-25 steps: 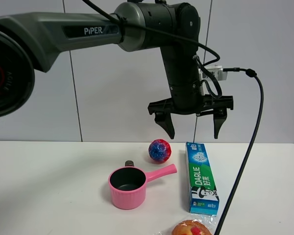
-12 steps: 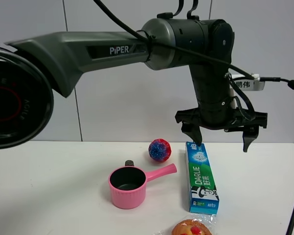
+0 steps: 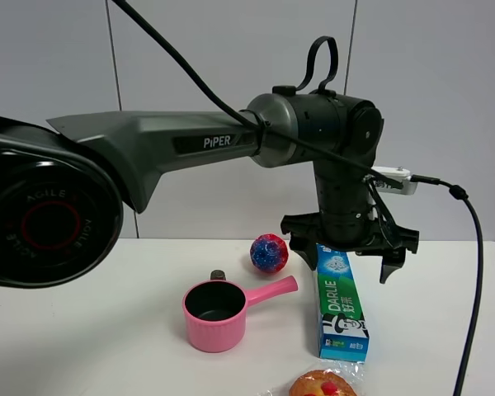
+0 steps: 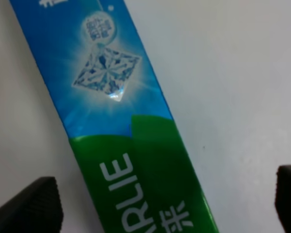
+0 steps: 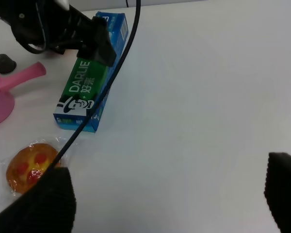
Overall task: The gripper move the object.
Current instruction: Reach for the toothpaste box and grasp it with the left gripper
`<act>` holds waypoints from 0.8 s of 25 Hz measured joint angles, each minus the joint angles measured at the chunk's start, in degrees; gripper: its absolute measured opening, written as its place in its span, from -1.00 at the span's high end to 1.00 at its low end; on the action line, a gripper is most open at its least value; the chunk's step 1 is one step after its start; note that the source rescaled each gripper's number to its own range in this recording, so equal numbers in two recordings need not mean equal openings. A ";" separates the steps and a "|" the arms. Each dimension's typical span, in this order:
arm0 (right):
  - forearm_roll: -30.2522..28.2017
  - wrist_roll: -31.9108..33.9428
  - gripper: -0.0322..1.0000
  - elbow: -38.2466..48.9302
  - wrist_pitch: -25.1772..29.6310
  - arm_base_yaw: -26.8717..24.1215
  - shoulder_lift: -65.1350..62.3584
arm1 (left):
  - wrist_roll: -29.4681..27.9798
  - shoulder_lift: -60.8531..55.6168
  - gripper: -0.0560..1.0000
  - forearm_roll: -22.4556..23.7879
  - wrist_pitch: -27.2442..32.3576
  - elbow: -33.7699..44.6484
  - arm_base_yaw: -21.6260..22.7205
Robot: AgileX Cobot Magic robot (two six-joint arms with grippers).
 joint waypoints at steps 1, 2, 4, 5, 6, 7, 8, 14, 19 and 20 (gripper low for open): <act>0.00 0.00 -1.00 0.00 0.00 0.00 0.00 | -1.09 0.23 -1.00 0.00 -0.40 0.00 0.00; 0.00 0.00 -1.00 0.00 0.00 0.00 0.00 | -1.77 0.37 -1.00 -0.07 -0.57 0.00 0.00; 0.00 0.00 -1.00 0.00 0.00 0.00 0.00 | -2.41 0.63 -1.00 -0.65 -0.57 0.00 0.00; 0.00 0.00 -1.00 0.00 0.00 0.00 0.00 | -2.43 0.70 -1.00 -1.33 -0.57 0.00 0.04; 0.00 0.00 -1.00 0.00 0.00 0.00 0.00 | -2.43 0.80 -1.00 -2.06 -0.57 0.00 0.04; 0.00 0.00 -1.00 0.00 0.00 0.00 0.00 | -2.37 0.96 -1.00 -2.52 -0.57 0.00 0.04; 0.00 0.00 -1.00 0.00 0.00 0.00 0.00 | -2.36 1.18 -1.00 -2.63 -0.61 0.00 0.04; 0.00 0.00 -1.00 0.00 0.00 0.00 0.00 | -2.29 2.45 -1.00 0.33 -0.55 0.00 0.04; 0.00 0.00 -1.00 0.00 0.00 0.00 0.00 | -2.29 2.56 -1.00 4.53 -0.60 0.00 0.11; 0.00 0.00 -1.00 0.00 0.00 0.00 0.00 | -2.09 2.56 -1.00 4.37 -0.78 0.00 0.11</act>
